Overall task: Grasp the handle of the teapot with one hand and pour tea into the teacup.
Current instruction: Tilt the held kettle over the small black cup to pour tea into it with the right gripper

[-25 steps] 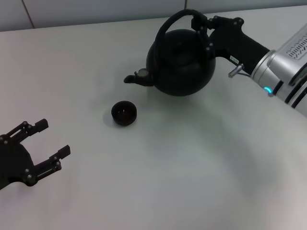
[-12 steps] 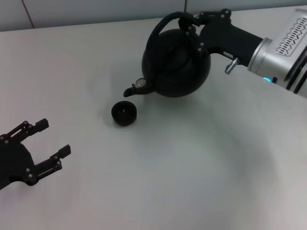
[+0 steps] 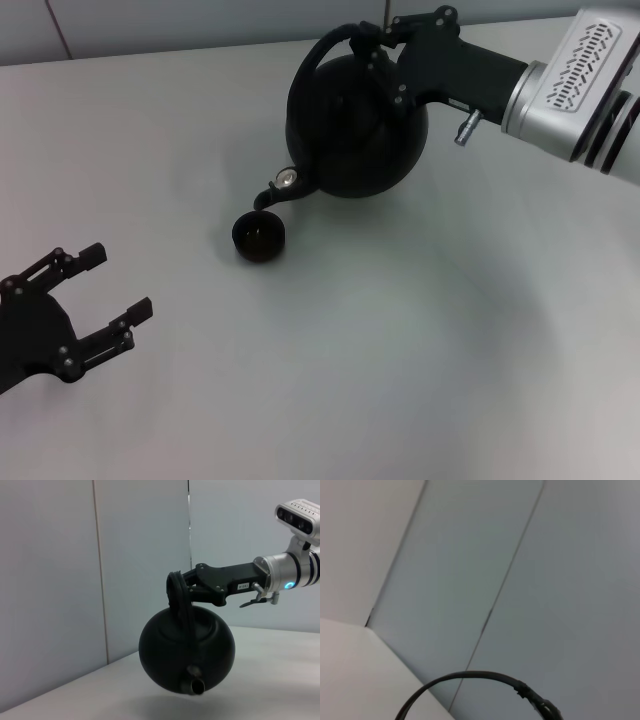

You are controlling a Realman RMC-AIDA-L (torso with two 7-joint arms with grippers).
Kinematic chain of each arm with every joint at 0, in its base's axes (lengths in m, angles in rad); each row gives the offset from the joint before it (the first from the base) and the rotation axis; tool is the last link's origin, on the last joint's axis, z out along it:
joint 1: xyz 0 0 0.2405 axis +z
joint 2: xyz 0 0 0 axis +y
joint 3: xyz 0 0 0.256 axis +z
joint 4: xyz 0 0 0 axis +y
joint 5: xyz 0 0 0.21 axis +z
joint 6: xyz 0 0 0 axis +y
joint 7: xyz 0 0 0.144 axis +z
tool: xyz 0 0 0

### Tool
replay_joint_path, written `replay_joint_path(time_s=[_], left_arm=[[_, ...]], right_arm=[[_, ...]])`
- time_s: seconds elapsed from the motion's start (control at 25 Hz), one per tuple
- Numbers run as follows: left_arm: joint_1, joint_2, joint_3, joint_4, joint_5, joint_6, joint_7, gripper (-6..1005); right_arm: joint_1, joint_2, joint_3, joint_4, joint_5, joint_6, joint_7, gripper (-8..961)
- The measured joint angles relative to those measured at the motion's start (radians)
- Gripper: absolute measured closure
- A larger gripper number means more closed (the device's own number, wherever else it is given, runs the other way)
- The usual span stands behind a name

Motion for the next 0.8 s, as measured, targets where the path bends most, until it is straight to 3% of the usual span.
replay_joint_path(time_s=[0.8], left_arm=[[-0.002, -0.001, -0.001, 0.0, -0.014, 0.002, 0.0, 212]], right_arm=[[0.035, 0.002, -0.079, -0.014, 0.005, 0.039, -0.112, 865]])
